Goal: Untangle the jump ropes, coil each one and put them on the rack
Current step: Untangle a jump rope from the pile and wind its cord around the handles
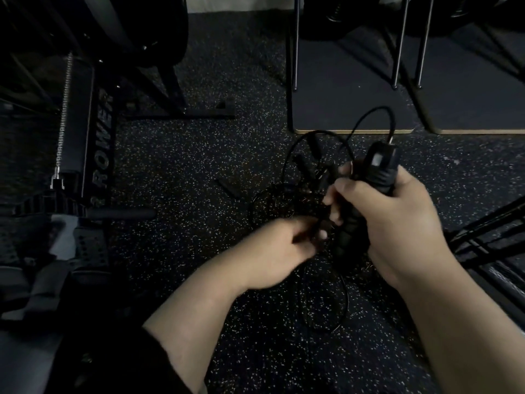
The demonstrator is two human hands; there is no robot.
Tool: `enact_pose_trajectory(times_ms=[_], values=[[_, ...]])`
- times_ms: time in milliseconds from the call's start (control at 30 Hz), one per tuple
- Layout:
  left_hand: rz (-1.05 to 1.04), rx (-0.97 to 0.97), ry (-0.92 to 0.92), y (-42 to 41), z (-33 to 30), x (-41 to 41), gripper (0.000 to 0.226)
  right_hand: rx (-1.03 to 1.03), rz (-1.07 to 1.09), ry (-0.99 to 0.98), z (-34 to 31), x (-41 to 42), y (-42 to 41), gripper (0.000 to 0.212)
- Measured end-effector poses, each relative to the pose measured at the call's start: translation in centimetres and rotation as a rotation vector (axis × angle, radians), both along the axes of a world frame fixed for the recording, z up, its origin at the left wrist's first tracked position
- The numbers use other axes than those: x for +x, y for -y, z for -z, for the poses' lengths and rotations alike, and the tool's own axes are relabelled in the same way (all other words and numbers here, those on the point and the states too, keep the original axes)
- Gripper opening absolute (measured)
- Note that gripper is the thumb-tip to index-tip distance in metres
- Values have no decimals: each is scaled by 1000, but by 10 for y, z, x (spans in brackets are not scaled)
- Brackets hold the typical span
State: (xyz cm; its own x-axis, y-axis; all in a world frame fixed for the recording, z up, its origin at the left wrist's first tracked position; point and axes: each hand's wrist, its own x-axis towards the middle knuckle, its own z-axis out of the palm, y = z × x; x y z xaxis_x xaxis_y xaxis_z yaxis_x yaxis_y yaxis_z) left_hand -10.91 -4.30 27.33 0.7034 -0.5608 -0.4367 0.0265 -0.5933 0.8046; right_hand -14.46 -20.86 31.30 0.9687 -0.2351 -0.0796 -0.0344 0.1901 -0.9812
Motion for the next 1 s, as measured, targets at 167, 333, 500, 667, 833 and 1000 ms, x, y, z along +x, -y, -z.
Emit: enact_pose_trajectory(times_ms=[167, 333, 500, 667, 833, 1000], values=[[-52, 66, -66, 3, 19, -6, 18, 12, 59, 62, -3, 1, 6, 19], [-235, -21, -32, -2, 19, 2, 22, 18, 84, 35, -2, 4, 11, 14], [-396, -230, -16, 0, 9, 7, 21, -164, 33, -134, 7, 4, 10, 17], [-540, -480, -28, -2, -4, 13, 22, -340, -97, -238, 15, 3, 5, 16], [-583, -654, 50, 0, -22, 13, 23, -514, -130, -210, 13, 4, 7, 14], [-578, -749, 101, -6, -39, 17, 22, -553, 42, -195, 17, 6, 8, 13]])
